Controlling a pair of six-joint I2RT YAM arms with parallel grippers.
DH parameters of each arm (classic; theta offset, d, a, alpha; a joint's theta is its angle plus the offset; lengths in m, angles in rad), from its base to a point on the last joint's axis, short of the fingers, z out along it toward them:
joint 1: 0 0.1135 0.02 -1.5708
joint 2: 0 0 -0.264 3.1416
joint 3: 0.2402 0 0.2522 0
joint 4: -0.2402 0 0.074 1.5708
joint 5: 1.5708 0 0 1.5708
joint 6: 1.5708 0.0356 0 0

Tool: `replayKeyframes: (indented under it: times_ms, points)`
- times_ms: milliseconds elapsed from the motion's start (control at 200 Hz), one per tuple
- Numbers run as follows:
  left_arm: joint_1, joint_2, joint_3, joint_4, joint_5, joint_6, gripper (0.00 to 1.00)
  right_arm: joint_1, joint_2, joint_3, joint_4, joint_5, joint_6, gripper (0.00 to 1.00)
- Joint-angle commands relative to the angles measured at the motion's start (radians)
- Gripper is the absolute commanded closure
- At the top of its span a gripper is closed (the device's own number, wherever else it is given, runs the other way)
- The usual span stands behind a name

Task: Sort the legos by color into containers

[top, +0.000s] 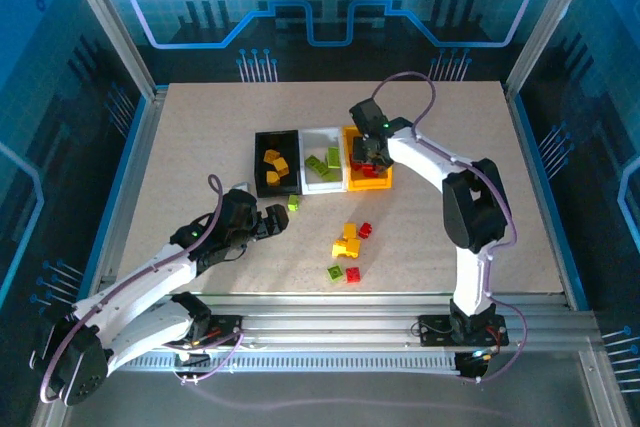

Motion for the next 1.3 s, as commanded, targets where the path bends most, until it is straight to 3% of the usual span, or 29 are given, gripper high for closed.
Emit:
replayKeyframes:
  times_ms: [0,90,285,415,665,871,1126,1296]
  points:
    - [-0.003,-0.011,-0.004,-0.018,0.03,0.008,0.01,0.013,0.008,0.026,0.024,0.005,-0.002,0.42]
    - [-0.003,-0.006,0.002,-0.01,0.049,0.018,0.01,0.013,-0.02,0.014,0.052,-0.009,0.002,0.34]
    - [-0.005,0.052,0.046,0.009,0.124,0.056,0.01,0.019,-0.169,-0.089,0.091,-0.029,0.024,0.27]
    - [-0.059,0.16,0.121,0.023,0.146,0.102,0.01,0.021,-0.297,-0.214,0.096,-0.037,0.054,0.26]
    - [-0.252,0.544,0.372,0.002,0.097,0.2,0.04,0.005,-0.507,-0.44,0.086,-0.032,0.08,0.26]
    - [-0.311,0.803,0.549,-0.039,0.041,0.223,0.16,-0.031,-0.626,-0.547,0.092,-0.051,0.09,0.26]
    - [-0.336,0.907,0.625,-0.037,0.039,0.238,0.16,-0.073,-0.691,-0.595,0.095,-0.07,0.083,0.25]
    - [-0.336,0.944,0.633,-0.068,0.02,0.23,0.28,-0.096,-0.702,-0.61,0.105,-0.091,0.081,0.25]
